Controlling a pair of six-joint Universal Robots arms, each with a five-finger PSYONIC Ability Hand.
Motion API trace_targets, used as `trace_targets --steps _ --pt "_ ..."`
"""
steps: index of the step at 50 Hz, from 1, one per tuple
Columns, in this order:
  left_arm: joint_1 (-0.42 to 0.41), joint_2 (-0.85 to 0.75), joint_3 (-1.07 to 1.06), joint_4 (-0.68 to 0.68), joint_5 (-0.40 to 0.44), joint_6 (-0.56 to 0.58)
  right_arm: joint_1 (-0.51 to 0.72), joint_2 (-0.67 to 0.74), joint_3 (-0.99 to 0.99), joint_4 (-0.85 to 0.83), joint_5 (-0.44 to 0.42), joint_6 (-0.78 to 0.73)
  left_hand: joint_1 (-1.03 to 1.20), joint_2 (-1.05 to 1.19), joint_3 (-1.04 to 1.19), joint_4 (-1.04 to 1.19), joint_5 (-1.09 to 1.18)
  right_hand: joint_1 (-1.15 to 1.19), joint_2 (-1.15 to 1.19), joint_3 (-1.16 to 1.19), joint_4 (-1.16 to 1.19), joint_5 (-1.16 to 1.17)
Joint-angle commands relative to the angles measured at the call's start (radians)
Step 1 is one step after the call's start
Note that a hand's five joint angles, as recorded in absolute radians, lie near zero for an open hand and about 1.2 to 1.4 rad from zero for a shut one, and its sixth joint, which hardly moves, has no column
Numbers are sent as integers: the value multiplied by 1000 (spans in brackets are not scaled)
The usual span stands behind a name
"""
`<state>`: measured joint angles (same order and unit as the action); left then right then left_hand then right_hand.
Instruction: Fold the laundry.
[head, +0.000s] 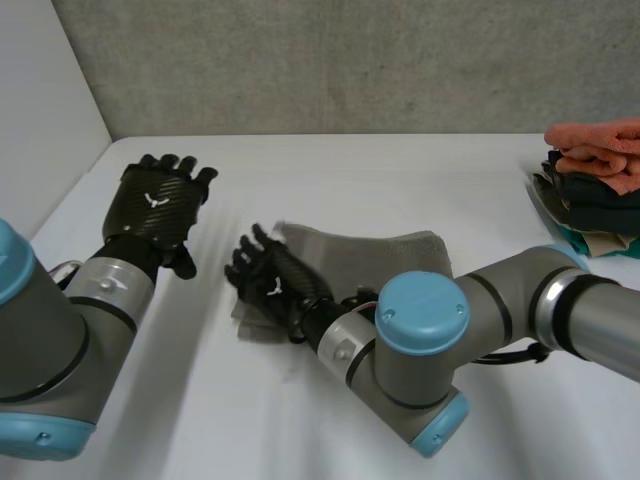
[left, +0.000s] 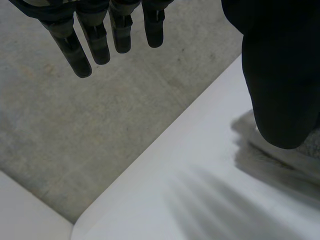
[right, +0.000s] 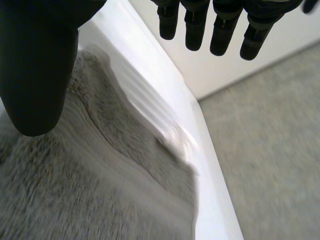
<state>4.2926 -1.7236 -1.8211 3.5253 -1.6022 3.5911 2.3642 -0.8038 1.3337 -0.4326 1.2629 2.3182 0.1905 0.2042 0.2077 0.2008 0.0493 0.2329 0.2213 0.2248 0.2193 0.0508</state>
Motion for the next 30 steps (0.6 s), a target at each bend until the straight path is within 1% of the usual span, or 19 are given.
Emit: trace_targets --steps 1,3,4,9,10,11,12,14,15,16,17,20,23,25,26,27,28,29,30 --pt "-53 -40 54 1 -2 0 -88 -181 126 129 177 214 -15 -29 -32 -25 -48 -58 -47 -50 -45 -51" --pt "-62 -42 62 1 -2 0 -140 -205 162 173 179 251 -15 -29 -32 -25 -48 -58 -47 -50 -45 -51" --pt "-68 -43 65 3 -1 0 -189 -219 200 210 170 276 -15 -29 -32 -25 -48 -58 -47 -50 -45 -51" --pt "-117 -71 89 6 -2 3 -278 -227 286 238 170 287 -15 -29 -32 -25 -48 -58 -47 -50 -45 -51" --pt "-125 -76 94 6 -2 3 -289 -227 295 238 170 287 -15 -29 -32 -25 -48 -14 -2 -6 0 -6" --pt "-132 -82 98 6 -2 3 -301 -227 306 239 170 287 -15 -29 -32 -25 -48 80 92 88 94 88" --pt "-139 -86 101 6 -4 3 -327 -227 323 248 170 280 -15 -29 -32 -25 -48 250 261 258 263 257" --pt "-148 -94 106 6 -5 6 -351 -227 334 253 182 261 -15 -29 -32 -25 -48 409 421 417 423 417" --pt "-149 -94 105 6 -4 5 -365 -225 337 256 188 239 -15 -29 -32 -25 -48 584 596 592 598 592" --pt "-149 -94 105 4 -5 5 -385 -225 341 256 200 199 -15 -29 -32 -25 -48 1002 1013 1010 1015 1009" --pt "-151 -94 103 4 -5 5 -394 -227 344 249 211 179 -15 -29 -32 -25 -48 1162 1173 1170 1175 1169" --pt "-151 -83 95 4 -5 5 -424 -241 340 207 253 109 -15 -29 -32 -25 -48 1163 1175 1171 1177 1171" --pt "-152 -77 89 3 -7 6 -408 -285 326 129 274 49 -15 -29 -32 -25 -48 1163 1175 1171 1177 1171" --pt "-154 -70 86 1 -13 5 -389 -313 314 97 264 6 -15 -29 -32 -25 -48 1163 1175 1171 1177 1171" --pt "-154 -64 86 1 -13 5 -370 -324 305 80 260 -20 -15 -29 -32 -25 -48 1163 1175 1171 1177 1171" --pt "-154 -48 85 0 -13 5 -317 -331 280 51 256 -70 -15 -29 -32 -25 -48 1163 1175 1171 1177 1171" --pt "-154 -41 83 -2 -13 5 -292 -330 268 42 253 -91 -15 -29 -32 -25 -48 1163 1175 1171 1177 1171" --pt "-152 -33 80 -2 -13 3 -264 -318 256 34 247 -108 -15 -29 -32 -25 -48 1163 1175 1171 1177 1171" --pt "-152 -25 77 -2 -13 1 -208 -286 233 17 225 -137 -15 -29 -32 -25 -48 1163 1175 1171 1177 1171"
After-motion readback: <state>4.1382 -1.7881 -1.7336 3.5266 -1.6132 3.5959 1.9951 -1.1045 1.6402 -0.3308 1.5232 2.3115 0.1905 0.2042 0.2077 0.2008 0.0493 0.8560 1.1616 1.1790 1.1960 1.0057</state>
